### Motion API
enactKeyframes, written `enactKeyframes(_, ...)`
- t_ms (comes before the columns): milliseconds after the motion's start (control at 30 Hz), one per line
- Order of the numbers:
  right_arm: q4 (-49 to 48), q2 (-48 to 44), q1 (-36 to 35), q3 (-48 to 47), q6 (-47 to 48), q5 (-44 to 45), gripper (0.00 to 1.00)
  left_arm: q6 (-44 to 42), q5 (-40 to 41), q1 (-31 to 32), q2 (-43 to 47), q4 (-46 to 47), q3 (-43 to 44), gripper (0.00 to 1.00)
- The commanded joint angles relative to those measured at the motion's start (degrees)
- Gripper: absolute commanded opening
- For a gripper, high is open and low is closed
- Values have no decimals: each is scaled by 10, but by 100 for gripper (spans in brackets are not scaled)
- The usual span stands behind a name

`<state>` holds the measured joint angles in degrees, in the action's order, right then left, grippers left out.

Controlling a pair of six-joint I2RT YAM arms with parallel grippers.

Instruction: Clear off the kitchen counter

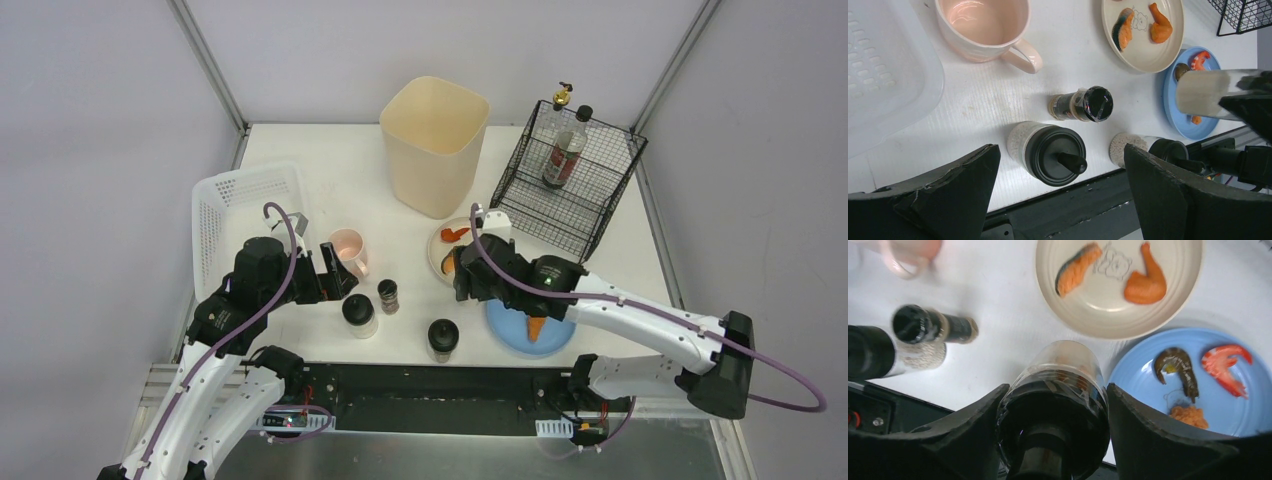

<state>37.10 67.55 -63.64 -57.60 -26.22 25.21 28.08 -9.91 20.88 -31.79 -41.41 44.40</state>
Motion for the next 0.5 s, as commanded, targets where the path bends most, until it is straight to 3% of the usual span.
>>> enactKeyframes(0, 26, -32, 8, -86, 52, 60, 29, 4, 3, -5, 2, 2, 3, 100)
enactKeyframes(467, 31, 19, 240, -239, 159, 11, 27, 4, 2, -5, 5, 2, 3, 100)
